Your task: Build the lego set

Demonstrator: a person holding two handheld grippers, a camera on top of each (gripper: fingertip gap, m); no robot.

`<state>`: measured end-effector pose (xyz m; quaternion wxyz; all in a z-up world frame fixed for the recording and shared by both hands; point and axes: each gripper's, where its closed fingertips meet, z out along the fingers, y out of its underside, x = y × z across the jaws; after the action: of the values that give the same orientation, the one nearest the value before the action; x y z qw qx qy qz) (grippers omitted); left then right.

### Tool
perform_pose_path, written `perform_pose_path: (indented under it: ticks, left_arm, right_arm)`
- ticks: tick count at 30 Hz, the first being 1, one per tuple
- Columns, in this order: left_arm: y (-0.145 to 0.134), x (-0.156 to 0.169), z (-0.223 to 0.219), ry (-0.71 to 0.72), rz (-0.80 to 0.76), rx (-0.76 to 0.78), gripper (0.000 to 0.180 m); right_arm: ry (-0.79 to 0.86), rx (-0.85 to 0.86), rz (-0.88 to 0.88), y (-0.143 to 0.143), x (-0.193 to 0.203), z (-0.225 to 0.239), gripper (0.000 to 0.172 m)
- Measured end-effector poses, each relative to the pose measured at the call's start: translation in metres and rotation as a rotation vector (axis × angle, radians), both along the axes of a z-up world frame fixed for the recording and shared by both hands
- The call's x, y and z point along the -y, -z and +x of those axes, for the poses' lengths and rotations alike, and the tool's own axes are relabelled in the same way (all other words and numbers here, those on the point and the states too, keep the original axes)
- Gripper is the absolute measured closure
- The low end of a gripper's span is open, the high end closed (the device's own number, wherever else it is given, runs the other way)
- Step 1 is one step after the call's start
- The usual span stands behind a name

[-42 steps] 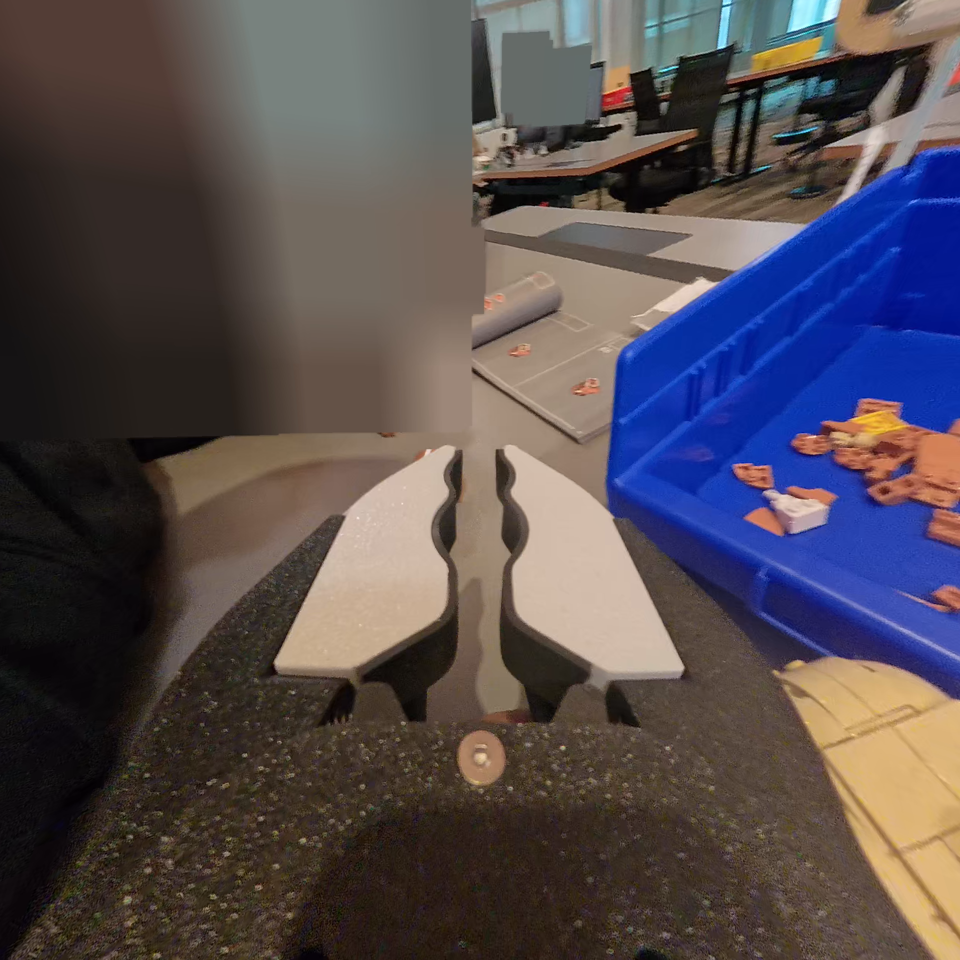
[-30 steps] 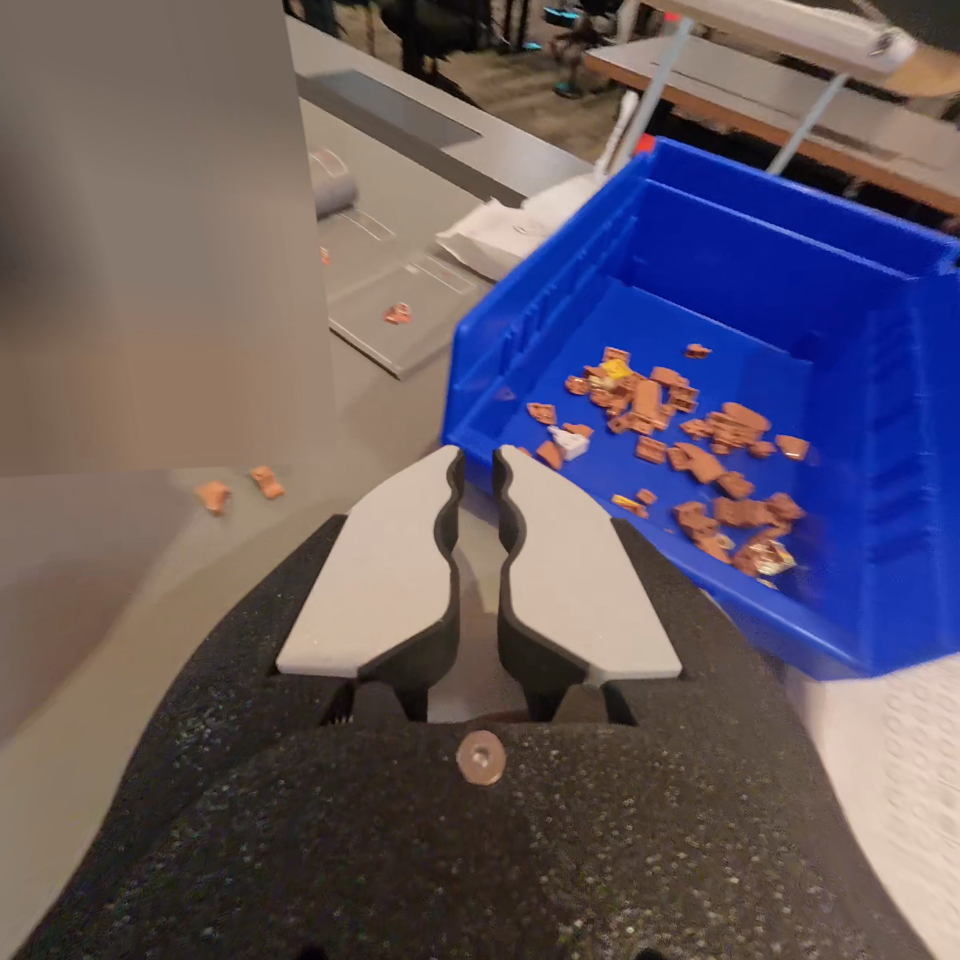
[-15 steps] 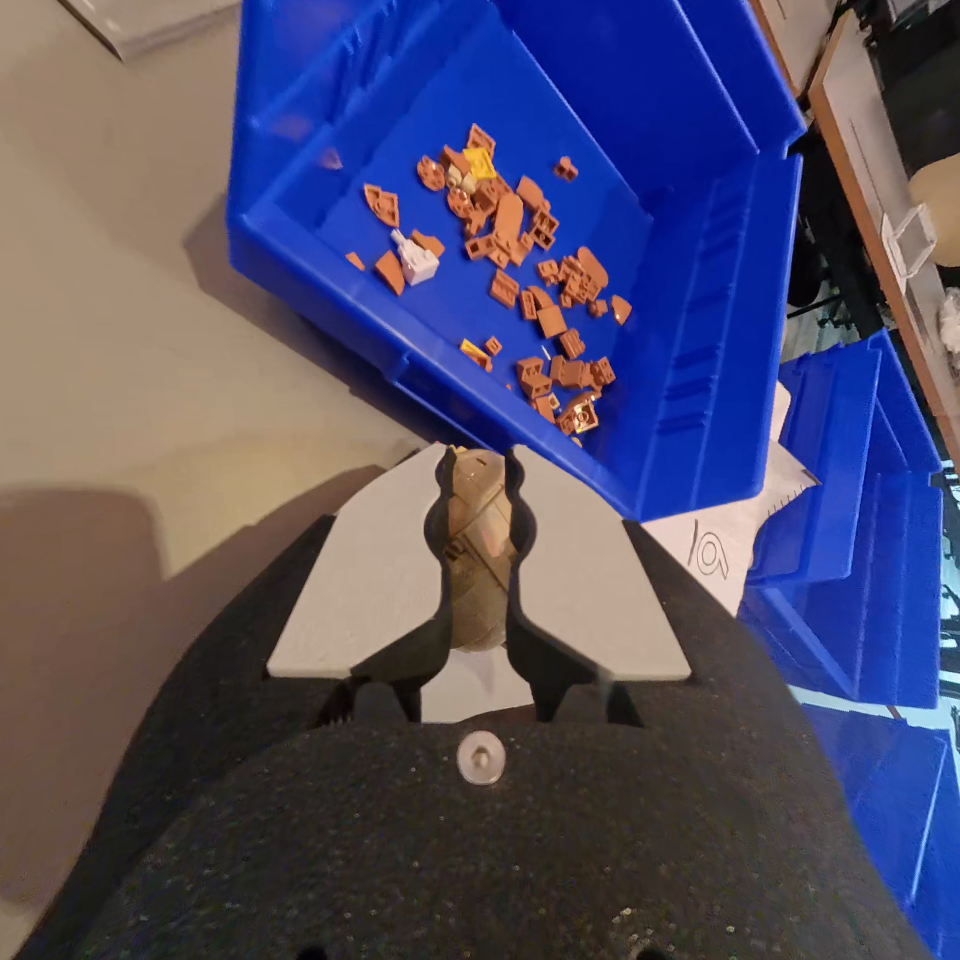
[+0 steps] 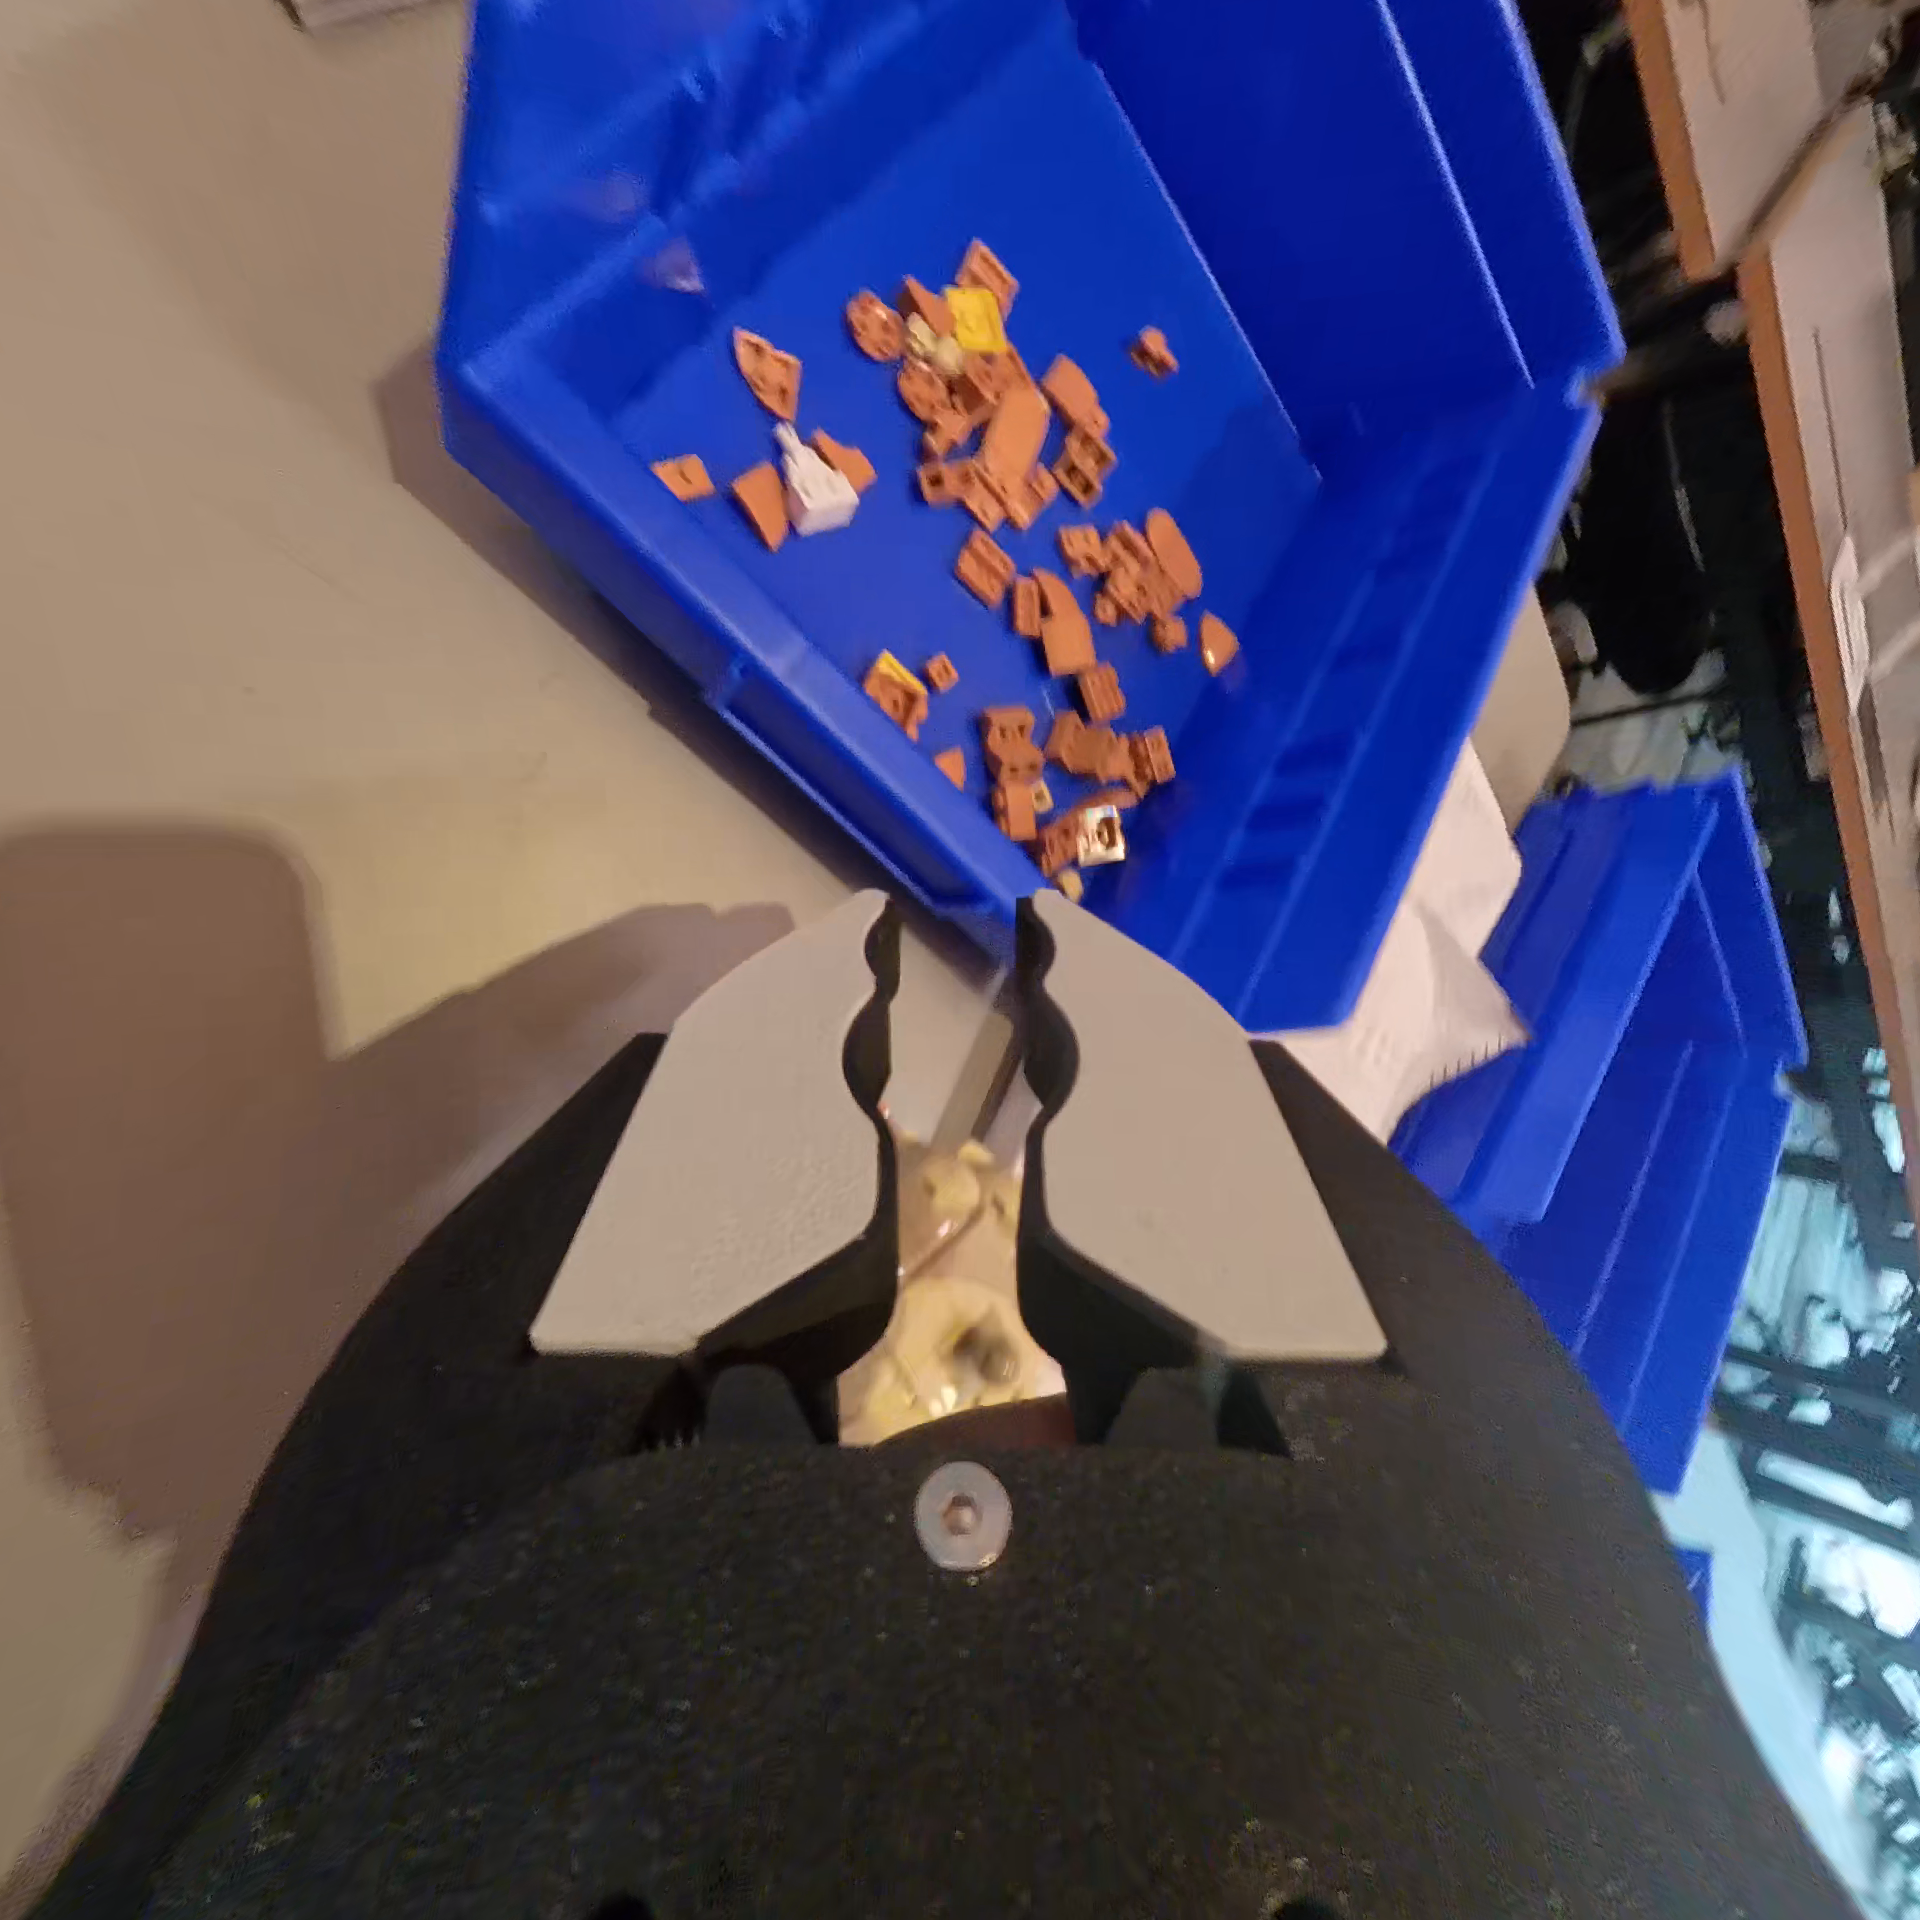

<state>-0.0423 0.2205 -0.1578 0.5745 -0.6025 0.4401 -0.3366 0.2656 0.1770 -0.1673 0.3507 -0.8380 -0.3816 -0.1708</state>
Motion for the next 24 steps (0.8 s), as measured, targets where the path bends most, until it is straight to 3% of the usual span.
perform_pose_path:
  ticks: [9, 14, 24]
  left_arm:
    - [0.001, 0.0, 0.0, 0.0, 0.007, -0.011, 0.177]
    - [0.001, 0.0, -0.001, 0.006, -0.005, -0.003, 0.177]
    - [-0.001, -0.002, -0.002, 0.0, -0.015, 0.011, 0.177]
  right_arm:
    - [-0.205, 0.105, -0.243, 0.04, -0.033, -0.026, 0.136]
    - [-0.222, 0.105, -0.282, 0.052, -0.033, -0.024, 0.141]
    - [-0.36, 0.086, -0.364, 0.05, 0.012, -0.044, 0.149]
